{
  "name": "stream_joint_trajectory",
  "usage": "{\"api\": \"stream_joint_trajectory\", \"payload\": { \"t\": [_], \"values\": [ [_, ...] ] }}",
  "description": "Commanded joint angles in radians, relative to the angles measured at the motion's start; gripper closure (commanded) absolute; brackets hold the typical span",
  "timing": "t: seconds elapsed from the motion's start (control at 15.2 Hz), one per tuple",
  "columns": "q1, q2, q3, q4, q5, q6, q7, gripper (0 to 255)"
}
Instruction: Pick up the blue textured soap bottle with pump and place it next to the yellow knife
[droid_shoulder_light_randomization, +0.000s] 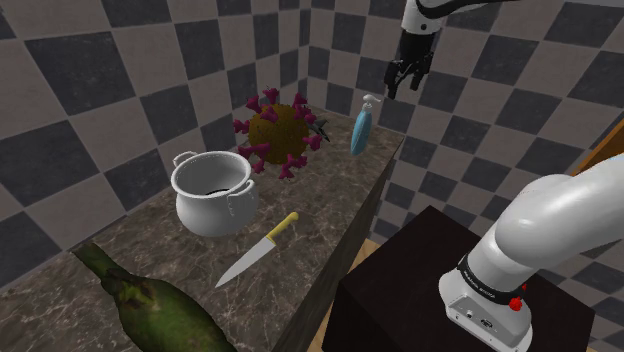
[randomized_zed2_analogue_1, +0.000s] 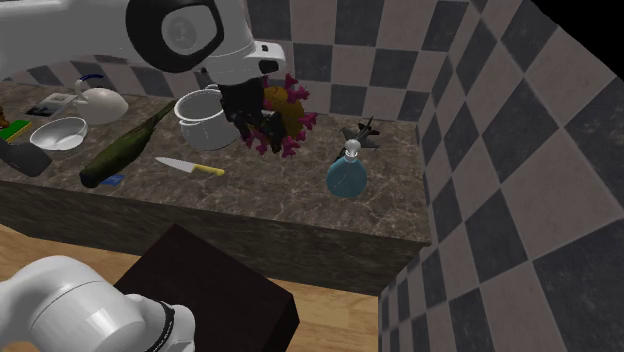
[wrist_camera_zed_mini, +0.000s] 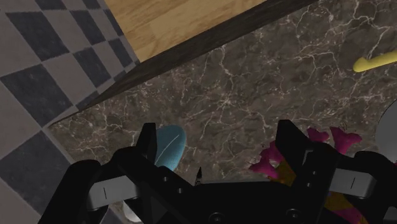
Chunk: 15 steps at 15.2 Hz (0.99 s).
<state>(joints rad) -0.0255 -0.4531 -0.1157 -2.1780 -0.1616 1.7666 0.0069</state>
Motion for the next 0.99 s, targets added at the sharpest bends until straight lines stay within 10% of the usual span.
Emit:
{"api": "stream_joint_trajectory", "payload": {
  "t": [0.0,0.92],
  "values": [
    [-0.005,0.066,-0.021,0.035,-0.009,0.034,-0.031,0],
    [-0.048,0.582,-0.111,0.416,0.03,0.187,-0.225,0]
  ]
}}
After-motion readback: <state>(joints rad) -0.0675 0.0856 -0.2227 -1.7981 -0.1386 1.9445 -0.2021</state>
